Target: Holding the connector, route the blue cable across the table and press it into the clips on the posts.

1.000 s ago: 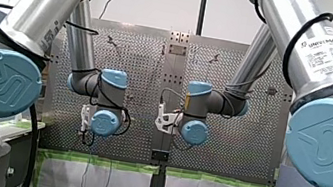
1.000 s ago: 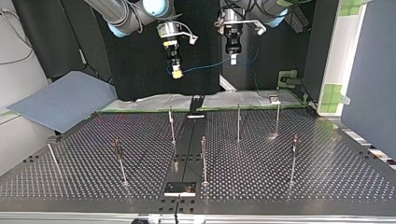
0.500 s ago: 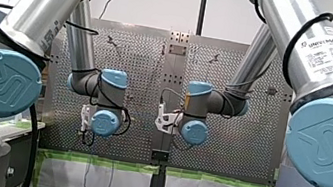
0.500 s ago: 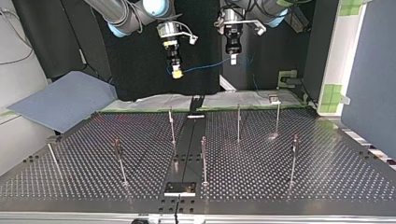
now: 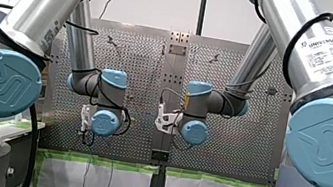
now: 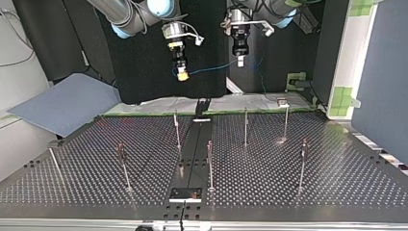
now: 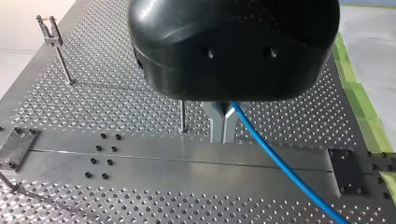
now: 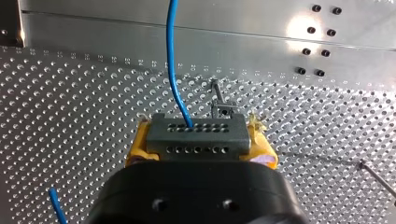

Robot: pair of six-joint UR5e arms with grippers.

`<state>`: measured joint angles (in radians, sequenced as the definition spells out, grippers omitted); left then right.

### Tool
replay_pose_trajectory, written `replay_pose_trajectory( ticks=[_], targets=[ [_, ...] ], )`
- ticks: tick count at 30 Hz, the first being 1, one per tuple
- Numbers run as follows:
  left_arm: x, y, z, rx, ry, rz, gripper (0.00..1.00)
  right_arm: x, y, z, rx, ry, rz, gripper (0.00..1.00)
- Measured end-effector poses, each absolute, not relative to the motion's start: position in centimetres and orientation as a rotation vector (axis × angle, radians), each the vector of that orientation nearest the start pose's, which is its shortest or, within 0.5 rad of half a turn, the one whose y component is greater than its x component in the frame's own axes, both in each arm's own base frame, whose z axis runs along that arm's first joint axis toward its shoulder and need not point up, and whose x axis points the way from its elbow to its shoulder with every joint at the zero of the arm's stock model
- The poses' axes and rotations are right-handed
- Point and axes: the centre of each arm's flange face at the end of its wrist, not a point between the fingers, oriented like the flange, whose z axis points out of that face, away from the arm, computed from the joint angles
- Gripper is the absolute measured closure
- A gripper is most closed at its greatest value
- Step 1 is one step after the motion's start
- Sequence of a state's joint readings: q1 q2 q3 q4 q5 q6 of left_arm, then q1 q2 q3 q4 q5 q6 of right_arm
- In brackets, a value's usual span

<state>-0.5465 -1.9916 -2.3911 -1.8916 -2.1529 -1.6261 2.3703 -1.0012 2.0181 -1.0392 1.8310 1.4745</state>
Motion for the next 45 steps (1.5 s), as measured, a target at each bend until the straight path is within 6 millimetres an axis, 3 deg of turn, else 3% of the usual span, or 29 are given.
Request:
replay_pose_trajectory(
  ticks=[23,34,45],
  targets=[
    [28.8,-26.6,8.1,-0.075,1.562,-0.017,1.0,45.8,-29.5,8.9,1.594,-0.808,1.545,1.0],
    [25.8,-24.3,9.0,-0.055,1.625,0.036,1.0,46.3,-29.0,6.5,1.671,-0.831,1.437,1.0],
    [25.6,-24.1,10.3,-0.063,1.609,0.028,1.0,45.3,-28.1,5.4,1.778,-0.851,1.337,1.0]
  ],
)
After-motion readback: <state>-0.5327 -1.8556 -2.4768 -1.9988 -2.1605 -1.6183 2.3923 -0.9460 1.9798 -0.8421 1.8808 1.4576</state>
